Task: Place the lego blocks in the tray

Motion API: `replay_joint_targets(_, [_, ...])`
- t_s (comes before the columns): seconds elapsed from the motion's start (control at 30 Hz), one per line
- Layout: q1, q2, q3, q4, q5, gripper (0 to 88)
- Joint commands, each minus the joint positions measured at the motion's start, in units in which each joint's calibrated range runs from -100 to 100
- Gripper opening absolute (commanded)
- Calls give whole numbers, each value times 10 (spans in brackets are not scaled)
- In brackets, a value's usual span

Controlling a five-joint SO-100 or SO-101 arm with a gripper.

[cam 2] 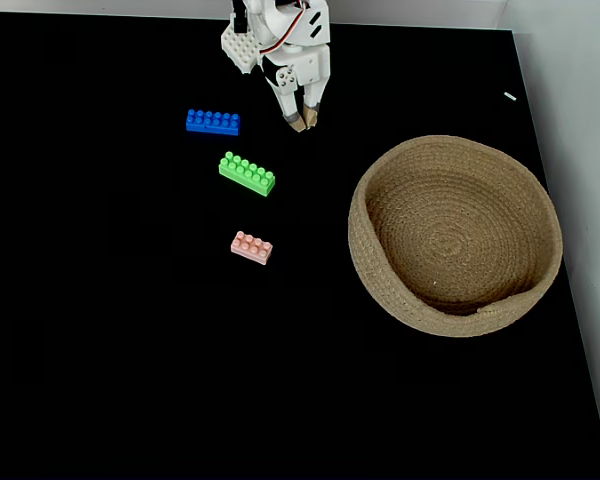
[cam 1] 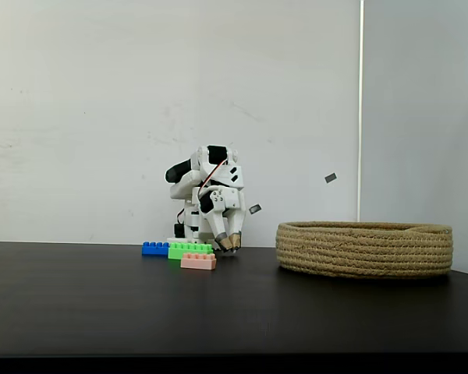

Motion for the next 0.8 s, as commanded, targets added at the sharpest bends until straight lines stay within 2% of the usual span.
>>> replay_joint_targets(0.0, [113, -6, 7, 1, 0, 18])
replay_joint_targets(0.33, [113, -6, 7, 1, 2, 5])
replay_joint_targets(0.4, [111, -6, 7, 1, 8, 48])
replay_joint_targets(0.47, [111, -6, 7, -3, 60, 51])
replay_joint_targets(0.77, [110, -6, 7, 1, 44, 57])
